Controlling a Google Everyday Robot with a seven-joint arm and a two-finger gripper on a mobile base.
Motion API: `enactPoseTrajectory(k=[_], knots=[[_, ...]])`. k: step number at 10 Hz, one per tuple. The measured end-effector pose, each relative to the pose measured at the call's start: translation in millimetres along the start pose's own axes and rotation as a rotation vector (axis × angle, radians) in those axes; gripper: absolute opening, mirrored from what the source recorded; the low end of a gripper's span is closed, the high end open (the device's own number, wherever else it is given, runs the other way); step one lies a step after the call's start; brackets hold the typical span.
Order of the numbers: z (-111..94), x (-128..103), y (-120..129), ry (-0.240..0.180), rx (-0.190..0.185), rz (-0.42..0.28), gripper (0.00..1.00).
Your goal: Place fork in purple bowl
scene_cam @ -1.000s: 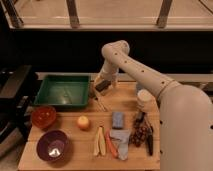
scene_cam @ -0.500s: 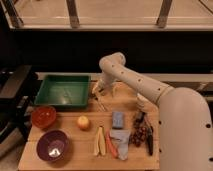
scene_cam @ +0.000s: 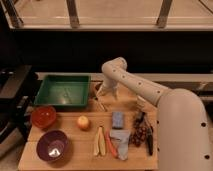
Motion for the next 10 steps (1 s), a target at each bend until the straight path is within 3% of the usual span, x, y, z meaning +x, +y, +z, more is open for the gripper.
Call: enactPoseTrajectory(k=[2, 6, 10], knots=[[12, 0, -3, -0.007, -0.01, -0.005, 0.75], [32, 6, -15, -0.027, 0.004, -0.033, 0.75], [58, 1, -33, -0.079, 0.01, -0.072, 0.75]])
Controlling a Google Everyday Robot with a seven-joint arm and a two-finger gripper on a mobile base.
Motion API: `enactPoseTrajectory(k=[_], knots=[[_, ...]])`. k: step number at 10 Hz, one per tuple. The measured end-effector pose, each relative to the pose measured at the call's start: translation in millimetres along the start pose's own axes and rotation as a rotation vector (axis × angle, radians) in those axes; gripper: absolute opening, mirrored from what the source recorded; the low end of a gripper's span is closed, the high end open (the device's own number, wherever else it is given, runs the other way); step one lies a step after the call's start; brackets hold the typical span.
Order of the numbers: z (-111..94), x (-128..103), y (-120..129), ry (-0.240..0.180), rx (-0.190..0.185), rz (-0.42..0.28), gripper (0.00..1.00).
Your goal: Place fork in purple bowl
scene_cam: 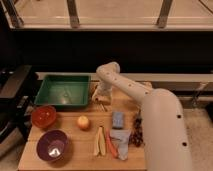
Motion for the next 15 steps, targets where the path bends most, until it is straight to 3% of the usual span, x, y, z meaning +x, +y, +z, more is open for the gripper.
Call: enactPoseTrajectory(k=[2, 3, 10, 15], knots=[[13, -1, -11, -0.033, 0.006, -0.011, 0.75], [13, -2, -10, -0.034, 0.002, -0.014, 0.7], [2, 0, -5, -0.031, -0.004, -0.012, 0.04], [9, -2, -4, -0.049, 0.012, 0.018, 0.0]])
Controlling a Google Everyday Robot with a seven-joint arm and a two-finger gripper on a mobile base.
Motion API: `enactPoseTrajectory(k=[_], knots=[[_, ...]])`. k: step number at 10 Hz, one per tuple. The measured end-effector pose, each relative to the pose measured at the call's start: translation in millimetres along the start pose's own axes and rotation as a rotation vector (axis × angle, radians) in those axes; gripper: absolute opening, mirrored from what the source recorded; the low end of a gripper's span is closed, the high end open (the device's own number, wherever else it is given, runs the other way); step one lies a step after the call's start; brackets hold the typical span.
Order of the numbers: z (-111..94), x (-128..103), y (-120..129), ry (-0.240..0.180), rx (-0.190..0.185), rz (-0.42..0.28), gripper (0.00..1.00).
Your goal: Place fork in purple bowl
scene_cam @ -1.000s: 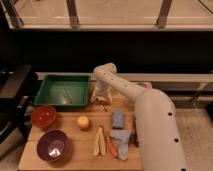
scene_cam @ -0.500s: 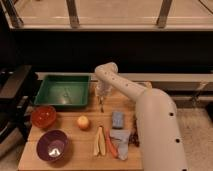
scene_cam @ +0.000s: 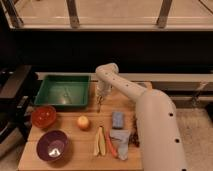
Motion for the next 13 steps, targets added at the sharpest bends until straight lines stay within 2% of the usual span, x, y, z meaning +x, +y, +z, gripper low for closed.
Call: enactPoseTrajectory(k=[3, 5, 7, 9, 10, 12, 13], knots=[[-1, -1, 1, -0.001, -0.004, -0.001, 0.0], [-12, -5, 4, 0.026, 0.021, 0.017, 0.0], [-44, -11, 0, 0.074, 0.087, 0.042, 0.0], [-98, -22, -10, 0.112, 0.171, 0.06, 0.0], [-120, -28, -12, 0.124, 0.208, 0.07, 0.0], [-152, -44, -23, 0.135, 0.281, 0.075, 0.0], [-160, -52, -31, 0.132, 0.313, 0.069, 0.0]])
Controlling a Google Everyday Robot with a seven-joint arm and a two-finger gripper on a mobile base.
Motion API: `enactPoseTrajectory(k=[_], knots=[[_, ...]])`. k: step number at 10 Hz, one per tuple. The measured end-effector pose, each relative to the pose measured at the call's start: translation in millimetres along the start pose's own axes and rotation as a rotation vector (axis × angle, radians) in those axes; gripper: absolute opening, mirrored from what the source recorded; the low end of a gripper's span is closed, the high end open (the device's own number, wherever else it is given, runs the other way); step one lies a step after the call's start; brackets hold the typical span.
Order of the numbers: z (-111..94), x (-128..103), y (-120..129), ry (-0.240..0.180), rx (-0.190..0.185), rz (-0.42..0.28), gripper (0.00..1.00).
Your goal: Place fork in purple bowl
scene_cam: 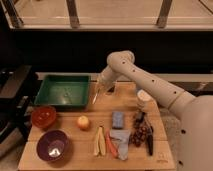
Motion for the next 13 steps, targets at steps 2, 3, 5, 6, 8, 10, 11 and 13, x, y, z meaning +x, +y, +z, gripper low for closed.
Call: enactPoseTrajectory(k=[2, 3, 5, 6, 8, 10, 11, 13], knots=[[-2, -6, -8, -0.006, 0.019, -0.01, 0.0], [-2, -6, -8, -0.006, 0.019, -0.011, 0.0], [-3, -5, -7, -0.005, 0.019, -0.009, 0.0], [-3, -4, -7, -0.006, 0.016, -0.008, 0.0], [4, -10, -8, -0.04, 0.004, -0.03, 0.0], [21, -39, -20, -0.103, -0.007, -0.085, 0.0], [31, -59, -31, -0.139, -0.007, -0.118, 0.0], [46, -106, -52, -0.218, 0.022, -0.199, 0.0]])
